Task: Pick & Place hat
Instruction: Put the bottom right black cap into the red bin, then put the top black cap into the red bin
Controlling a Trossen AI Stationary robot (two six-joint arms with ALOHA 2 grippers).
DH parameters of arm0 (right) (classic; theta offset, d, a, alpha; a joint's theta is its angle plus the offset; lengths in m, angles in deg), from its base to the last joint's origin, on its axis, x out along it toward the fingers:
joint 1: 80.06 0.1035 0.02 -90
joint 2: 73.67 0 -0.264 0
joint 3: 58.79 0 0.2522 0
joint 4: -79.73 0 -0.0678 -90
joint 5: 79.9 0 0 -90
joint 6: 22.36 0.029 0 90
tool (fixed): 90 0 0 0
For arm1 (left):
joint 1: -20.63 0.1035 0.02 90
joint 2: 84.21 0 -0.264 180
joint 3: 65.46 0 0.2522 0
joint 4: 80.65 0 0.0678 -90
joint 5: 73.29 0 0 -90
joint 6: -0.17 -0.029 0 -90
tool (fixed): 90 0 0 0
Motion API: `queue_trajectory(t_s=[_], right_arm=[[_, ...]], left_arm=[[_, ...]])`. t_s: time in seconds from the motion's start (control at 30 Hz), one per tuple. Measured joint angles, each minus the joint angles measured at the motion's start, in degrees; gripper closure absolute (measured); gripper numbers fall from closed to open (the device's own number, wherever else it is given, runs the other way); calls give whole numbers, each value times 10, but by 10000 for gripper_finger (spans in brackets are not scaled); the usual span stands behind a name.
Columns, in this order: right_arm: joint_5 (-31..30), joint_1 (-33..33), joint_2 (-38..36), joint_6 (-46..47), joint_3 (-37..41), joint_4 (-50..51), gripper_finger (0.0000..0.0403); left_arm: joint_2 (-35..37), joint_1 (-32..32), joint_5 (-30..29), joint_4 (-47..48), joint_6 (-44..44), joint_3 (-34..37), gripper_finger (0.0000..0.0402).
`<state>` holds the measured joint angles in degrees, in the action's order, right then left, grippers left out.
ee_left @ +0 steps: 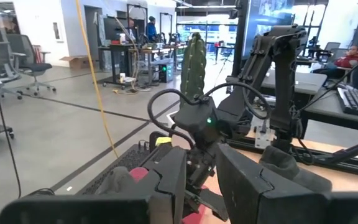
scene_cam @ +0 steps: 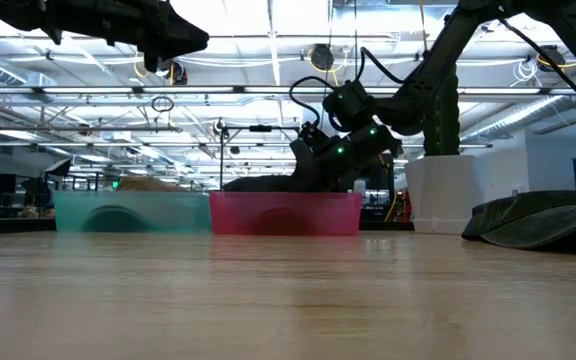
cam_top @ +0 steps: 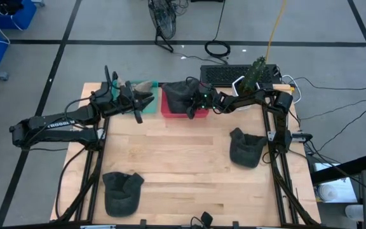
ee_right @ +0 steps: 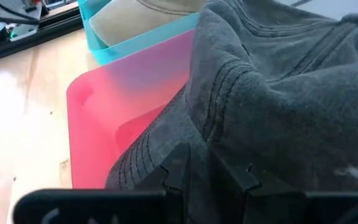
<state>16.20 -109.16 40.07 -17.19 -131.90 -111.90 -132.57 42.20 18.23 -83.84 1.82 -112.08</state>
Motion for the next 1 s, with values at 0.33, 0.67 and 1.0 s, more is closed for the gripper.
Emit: queue_trajectory(t_s=[0.33, 0.67, 1.0], right_arm=[[-58, -2, 9, 18, 1, -5, 356], [-23, -2, -1, 1, 2, -80, 355], [-19, 5, -117, -28, 2, 14, 355]], left_arm=[[0, -15, -1, 0, 2, 0, 309], [0, -24, -1, 3, -3, 0, 309], [0, -26, -1, 8, -3, 0, 309]])
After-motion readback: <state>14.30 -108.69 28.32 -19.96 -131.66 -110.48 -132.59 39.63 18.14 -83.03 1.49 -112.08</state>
